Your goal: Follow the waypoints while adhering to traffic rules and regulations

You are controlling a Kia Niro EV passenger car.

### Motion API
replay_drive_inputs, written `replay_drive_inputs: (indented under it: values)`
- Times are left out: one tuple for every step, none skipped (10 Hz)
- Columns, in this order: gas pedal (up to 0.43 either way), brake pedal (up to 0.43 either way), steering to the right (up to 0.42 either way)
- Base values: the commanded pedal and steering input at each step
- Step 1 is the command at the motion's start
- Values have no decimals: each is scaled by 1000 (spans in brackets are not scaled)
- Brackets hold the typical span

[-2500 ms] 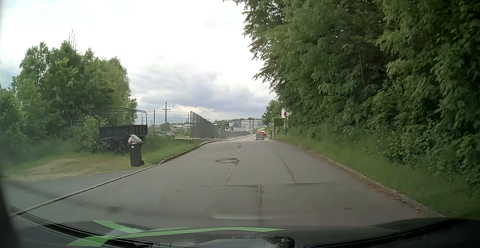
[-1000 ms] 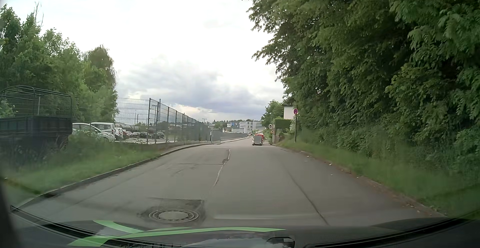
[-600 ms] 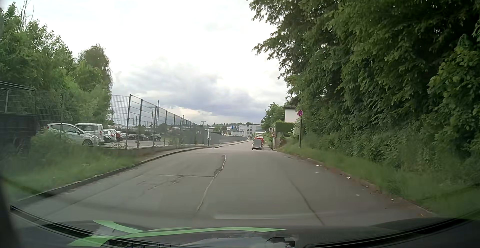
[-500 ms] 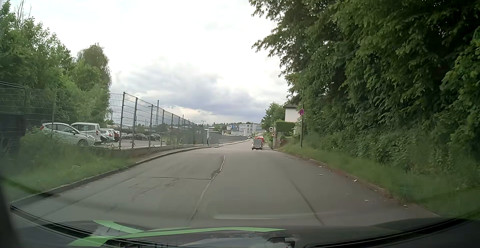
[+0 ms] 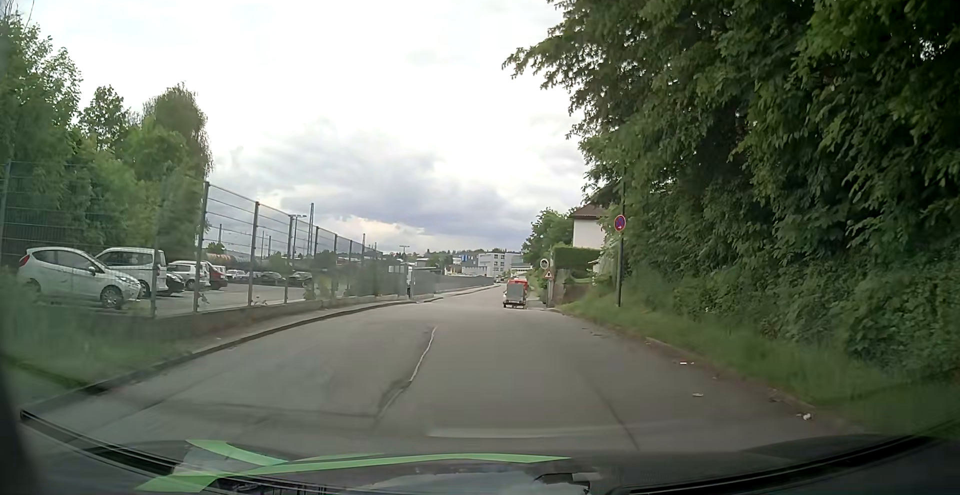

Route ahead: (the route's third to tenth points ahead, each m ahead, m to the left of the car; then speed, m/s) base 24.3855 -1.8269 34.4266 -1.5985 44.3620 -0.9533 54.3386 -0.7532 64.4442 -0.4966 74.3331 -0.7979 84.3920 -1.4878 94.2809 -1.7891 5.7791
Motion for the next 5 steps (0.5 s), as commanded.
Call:
replay_drive_inputs:
  values:
    - [87,0,4]
    - [87,0,4]
    - [87,0,4]
    - [87,0,4]
    - [87,0,4]
